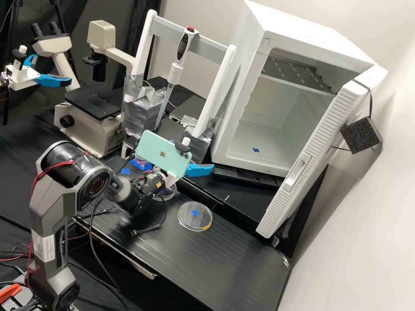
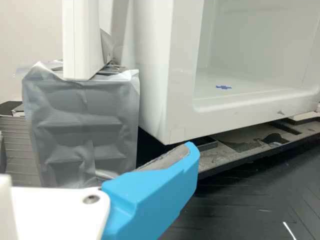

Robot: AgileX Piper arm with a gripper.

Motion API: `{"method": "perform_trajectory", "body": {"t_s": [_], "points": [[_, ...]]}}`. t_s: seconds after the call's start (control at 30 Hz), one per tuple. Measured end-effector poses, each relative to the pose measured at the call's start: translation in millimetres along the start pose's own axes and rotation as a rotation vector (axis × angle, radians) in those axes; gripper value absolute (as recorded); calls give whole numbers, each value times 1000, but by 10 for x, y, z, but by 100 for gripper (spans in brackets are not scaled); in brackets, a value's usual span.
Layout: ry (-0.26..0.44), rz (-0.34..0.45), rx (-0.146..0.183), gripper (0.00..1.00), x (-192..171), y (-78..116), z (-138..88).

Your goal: Open the bottle

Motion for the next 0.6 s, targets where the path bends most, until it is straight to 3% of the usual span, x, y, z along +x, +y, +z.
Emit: {"method": "perform_trajectory", "body": {"t_s": [0.43, 0.6], "points": [[5, 5, -2, 100, -117, 22, -3], [104, 50, 11, 100, -405, 91, -125]]}}
